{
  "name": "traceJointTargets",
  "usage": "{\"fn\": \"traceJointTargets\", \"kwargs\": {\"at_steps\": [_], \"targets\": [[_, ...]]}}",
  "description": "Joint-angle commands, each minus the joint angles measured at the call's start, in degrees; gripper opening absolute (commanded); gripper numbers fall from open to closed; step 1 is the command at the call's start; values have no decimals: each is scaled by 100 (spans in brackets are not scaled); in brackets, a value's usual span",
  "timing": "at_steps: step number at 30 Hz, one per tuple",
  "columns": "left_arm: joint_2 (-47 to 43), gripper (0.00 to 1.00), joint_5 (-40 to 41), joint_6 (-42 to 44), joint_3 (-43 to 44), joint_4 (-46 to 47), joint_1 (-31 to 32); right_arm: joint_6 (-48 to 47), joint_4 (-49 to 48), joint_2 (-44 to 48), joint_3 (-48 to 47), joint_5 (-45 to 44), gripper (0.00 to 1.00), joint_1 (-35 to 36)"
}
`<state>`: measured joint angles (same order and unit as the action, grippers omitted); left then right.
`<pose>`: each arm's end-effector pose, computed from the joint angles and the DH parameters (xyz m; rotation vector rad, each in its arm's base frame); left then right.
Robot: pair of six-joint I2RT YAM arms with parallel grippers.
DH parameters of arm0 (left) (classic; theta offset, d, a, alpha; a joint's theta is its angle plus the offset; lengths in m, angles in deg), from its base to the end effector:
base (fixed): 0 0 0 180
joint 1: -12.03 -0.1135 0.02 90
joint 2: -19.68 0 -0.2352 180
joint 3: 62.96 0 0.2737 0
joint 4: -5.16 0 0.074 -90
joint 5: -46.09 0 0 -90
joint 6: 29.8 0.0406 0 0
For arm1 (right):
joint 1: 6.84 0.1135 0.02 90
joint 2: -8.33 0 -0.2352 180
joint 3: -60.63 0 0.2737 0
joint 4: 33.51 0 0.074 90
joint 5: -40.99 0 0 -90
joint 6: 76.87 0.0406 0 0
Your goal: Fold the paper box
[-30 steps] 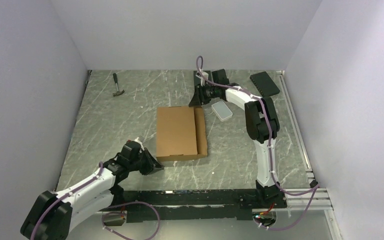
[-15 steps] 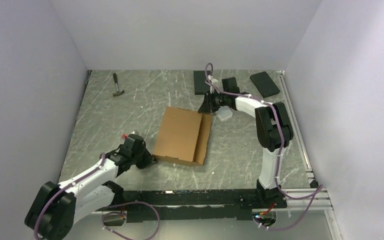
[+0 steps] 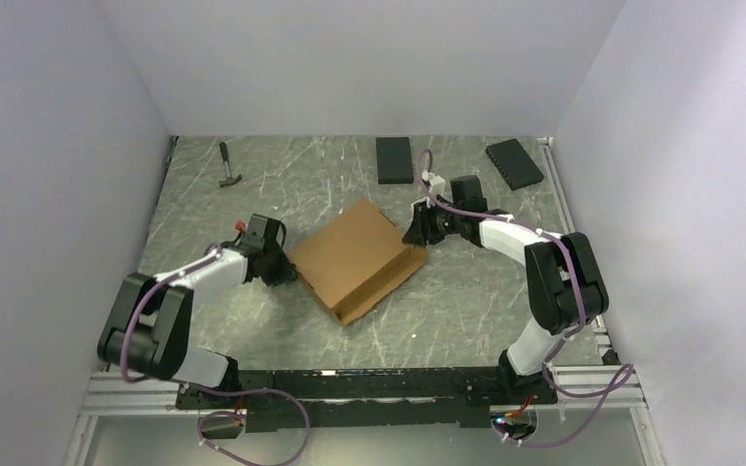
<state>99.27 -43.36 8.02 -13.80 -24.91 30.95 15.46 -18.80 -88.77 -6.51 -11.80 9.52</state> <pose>0.2555 -0.0872 0.1065 -0.7728 2.5756 -0.4011 0.3403 0.1255 0.1355 -0.6036 2.2502 0.9228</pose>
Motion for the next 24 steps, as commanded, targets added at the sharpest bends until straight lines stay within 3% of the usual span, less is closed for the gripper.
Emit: {"fn": "traceJointTargets", "kwargs": {"at_steps": [1,5,9,14,17,19,21,24], "targets": [[699,12,-742,419,874,1051,-171,-161,587,433,249,636,36,271],[1101,13,-1092,761,1410,918,-502,-389,524,984,343,563,43,-10],[848,19,-942,1145,1641,782,-727,-619,467,1484,390,809,48,-376],[-157,44,-694,1564,1483,433,-845,-1371,568,1740,447,1171,49,-452],[-831,57,-1295,1712,1055,423,-846,-1865,841,1730,304,1070,49,-449],[-1284,67,-2002,1626,594,648,-847,-1842,781,1724,278,668,41,-449],[-1706,76,-2559,1412,55,1015,-846,-1761,755,1660,207,182,25,-441],[-2191,87,-2821,1094,-671,1478,-846,-1640,649,1415,113,-352,7,-434]]}}
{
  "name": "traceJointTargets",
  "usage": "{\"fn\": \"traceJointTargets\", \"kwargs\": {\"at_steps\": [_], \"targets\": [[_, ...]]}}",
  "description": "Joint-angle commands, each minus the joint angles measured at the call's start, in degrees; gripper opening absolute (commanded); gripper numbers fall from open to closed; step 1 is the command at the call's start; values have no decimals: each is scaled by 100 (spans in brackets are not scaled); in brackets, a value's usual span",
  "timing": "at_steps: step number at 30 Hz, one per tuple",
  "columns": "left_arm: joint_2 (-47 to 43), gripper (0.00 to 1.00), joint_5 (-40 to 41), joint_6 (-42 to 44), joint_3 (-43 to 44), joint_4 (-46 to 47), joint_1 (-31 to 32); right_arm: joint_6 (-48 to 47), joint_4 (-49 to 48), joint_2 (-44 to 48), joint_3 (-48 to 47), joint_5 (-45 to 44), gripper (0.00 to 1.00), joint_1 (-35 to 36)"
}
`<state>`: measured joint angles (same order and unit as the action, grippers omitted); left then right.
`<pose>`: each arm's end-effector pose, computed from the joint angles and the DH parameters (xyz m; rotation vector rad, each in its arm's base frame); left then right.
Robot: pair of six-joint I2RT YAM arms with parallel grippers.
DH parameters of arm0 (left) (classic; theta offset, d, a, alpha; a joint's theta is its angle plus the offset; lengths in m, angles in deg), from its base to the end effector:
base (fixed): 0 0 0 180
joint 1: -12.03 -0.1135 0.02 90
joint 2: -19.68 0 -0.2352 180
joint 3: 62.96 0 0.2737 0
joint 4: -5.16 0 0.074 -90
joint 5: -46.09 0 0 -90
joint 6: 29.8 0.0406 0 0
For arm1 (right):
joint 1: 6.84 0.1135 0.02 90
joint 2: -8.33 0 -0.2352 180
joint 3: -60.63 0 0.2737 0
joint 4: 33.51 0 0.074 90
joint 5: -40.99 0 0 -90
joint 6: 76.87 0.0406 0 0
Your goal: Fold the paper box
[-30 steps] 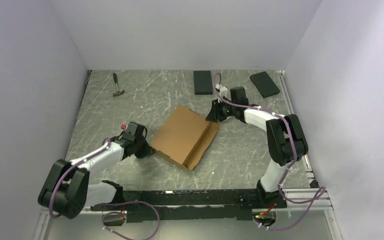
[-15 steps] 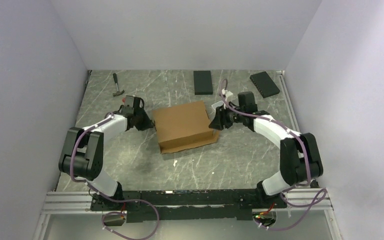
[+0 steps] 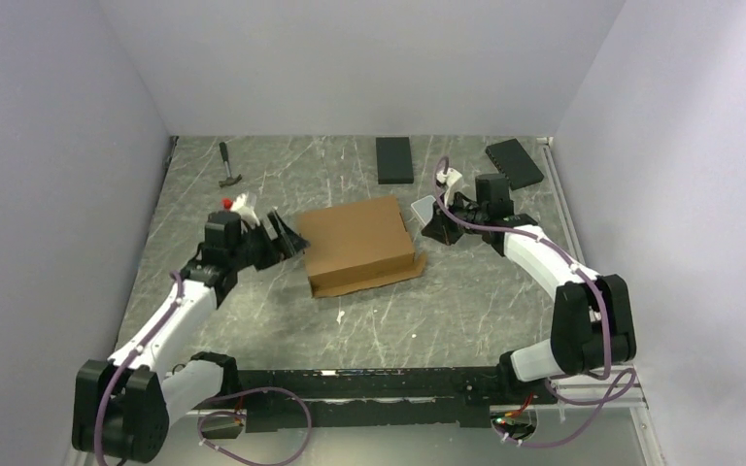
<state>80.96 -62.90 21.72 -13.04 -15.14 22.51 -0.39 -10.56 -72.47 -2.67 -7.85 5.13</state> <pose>0.2641 -0.0623 0.2069 -0.3332 2.1857 -0.8443 0.3104 0.0931 0.1955 -0.8392 2.0183 0.7952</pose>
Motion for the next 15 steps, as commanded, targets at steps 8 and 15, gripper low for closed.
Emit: {"fn": "traceJointTargets", "kwargs": {"at_steps": [8,15], "targets": [[187,93,-469,-51,-730,836,-2,26,-74,-1283,-746,-1379,0,334],[1554,90,-566,169,4,1020,-2,-28,-8,-1552,-799,-1058,0,536]]}}
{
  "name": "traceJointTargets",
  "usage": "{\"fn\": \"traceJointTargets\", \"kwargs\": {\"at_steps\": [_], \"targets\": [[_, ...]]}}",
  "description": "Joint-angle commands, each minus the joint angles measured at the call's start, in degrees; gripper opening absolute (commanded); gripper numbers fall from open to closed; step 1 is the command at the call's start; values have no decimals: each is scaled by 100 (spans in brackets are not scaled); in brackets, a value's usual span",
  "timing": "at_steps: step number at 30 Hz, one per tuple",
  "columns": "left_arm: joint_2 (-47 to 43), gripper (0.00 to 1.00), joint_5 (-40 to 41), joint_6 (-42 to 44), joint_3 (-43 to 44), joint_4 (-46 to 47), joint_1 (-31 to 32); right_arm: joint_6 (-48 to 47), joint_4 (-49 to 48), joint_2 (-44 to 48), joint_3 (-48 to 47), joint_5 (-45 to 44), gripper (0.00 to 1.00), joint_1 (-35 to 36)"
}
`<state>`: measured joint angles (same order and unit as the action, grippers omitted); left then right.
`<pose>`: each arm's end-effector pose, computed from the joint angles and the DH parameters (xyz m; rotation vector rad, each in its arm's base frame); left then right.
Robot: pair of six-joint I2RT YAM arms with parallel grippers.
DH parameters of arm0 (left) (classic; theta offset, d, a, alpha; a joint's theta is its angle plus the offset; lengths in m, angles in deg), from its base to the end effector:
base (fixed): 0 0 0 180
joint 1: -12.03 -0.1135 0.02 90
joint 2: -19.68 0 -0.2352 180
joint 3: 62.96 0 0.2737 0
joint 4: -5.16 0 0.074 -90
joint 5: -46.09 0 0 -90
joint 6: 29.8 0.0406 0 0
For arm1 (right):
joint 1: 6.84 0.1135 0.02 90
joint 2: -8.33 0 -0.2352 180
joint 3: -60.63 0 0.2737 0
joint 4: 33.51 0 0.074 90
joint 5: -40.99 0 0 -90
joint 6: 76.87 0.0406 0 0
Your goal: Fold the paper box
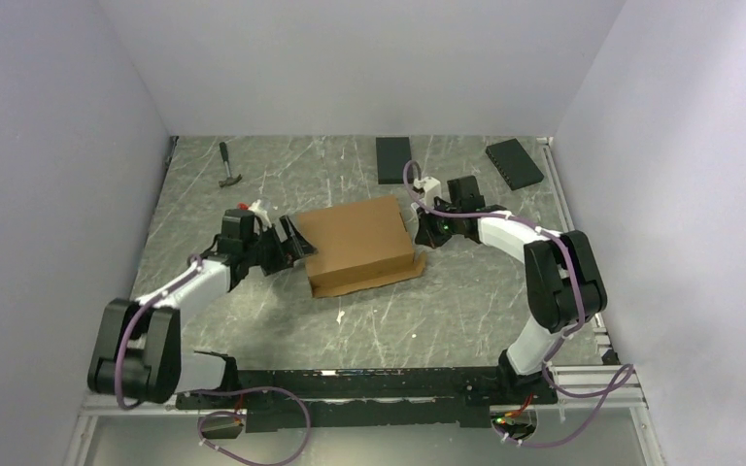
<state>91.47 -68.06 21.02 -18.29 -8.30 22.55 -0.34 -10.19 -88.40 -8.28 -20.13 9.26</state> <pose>0.2668 -0.0664 0.1399 -0.3603 2.3526 -0.9178 0.3389 0.1182 0.1340 -0.8247 2.2690 0.6384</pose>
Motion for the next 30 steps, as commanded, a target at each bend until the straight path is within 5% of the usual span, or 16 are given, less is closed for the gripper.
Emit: {"fn": "traceJointTargets", "kwargs": {"at_steps": [1,5,11,21,26,30], "targets": [[701,86,-77,269,659,308,-7,-48,-15,26,-244,278,0,182],[1415,65,-217,443,1230,157,-7,-125,59,-13,-229,370,0,533],[2426,53,-181,1265,2437,-922,-7,-474,304,86,-171,329,0,1121],[3591,55,448,2039,4231,-2236,-7,-1355,1204,5,-373,671,0,1439],[2649,72,2024,2177,4281,-2085,-7,-1937,1494,636,-403,71,5,1148],[1499,80,2303,2298,3820,-1724,-7,-2404,1859,1199,-378,644,12,587]]}}
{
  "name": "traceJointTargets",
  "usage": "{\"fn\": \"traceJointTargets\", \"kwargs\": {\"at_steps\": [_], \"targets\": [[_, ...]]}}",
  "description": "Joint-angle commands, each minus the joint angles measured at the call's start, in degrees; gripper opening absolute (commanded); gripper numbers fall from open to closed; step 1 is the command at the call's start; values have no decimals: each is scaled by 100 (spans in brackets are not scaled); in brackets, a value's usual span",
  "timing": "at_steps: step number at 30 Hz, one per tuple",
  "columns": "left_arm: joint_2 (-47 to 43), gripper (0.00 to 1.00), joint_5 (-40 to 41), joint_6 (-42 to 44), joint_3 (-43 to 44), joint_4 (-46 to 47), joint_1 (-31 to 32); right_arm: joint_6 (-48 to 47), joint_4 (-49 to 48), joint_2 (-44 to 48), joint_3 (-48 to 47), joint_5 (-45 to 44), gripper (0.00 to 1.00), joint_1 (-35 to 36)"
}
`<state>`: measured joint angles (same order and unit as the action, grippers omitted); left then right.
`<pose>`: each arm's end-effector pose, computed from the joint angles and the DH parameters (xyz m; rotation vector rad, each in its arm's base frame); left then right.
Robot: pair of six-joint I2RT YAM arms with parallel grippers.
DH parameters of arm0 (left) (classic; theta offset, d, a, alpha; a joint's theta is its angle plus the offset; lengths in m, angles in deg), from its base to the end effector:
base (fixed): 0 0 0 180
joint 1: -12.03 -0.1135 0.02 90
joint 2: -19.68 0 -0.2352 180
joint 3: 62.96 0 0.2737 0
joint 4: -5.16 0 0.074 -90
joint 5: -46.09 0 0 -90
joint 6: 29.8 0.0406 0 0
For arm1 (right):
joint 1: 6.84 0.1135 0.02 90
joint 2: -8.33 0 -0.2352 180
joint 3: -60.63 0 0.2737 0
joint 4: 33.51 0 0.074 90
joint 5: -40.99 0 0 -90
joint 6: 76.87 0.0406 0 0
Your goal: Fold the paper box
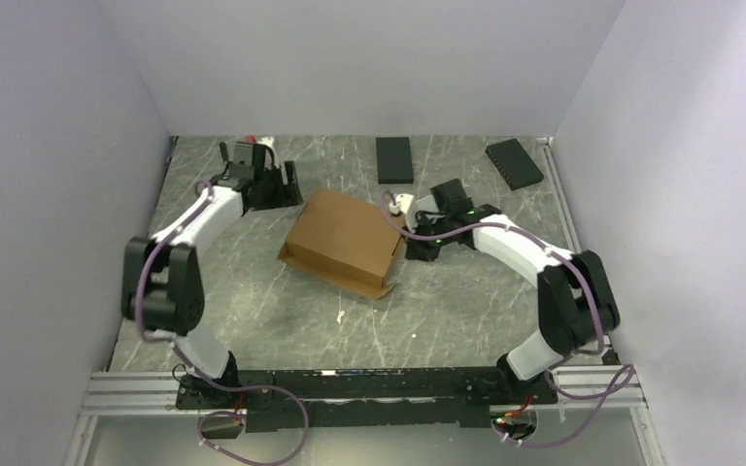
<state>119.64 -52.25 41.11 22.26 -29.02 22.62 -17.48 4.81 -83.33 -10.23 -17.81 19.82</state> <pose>0.3925 -0.0794 0.1895 -0.1150 2.4520 -0.4084 0.2931 0.1707 0.1581 -1.3717 2.1086 0.6760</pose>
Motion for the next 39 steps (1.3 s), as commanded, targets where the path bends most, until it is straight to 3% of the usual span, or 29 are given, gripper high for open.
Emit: {"fn": "traceJointTargets", "kwargs": {"at_steps": [1,4,9,12,14,18,21,28,33,39], "targets": [[-1642,83,595,274,-467,482,-13,-833,481,803,-210,613,13,-583],[-2485,99,-324,-93,-1568,1183,-13,-1071,620,1176,-165,1231,20,-879],[-3444,99,-2122,-1131,-3095,2636,-13,-1231,322,1574,207,2256,48,-1191],[-3783,94,-2952,-1965,-3913,3661,35,-475,-457,1536,414,2412,58,-1293],[-4038,90,-2816,-2288,-4289,3793,303,489,-1086,1352,492,2325,59,-1384],[-4384,78,-1785,-2617,-4552,3303,999,2572,-2253,671,452,2020,59,-1435],[-4417,74,-1112,-3126,-4729,3507,1249,3388,-2537,-53,-3,1825,69,-1442],[-3668,76,-448,-4179,-4434,3104,1424,3511,-2145,-1536,-1543,1449,72,-1546],[-3252,77,-216,-4704,-4382,2989,1495,3582,-2062,-2001,-1837,1463,72,-1544],[-2858,76,-89,-4756,-4185,3061,1525,3499,-1919,-2216,-1884,1586,68,-1542]]}}
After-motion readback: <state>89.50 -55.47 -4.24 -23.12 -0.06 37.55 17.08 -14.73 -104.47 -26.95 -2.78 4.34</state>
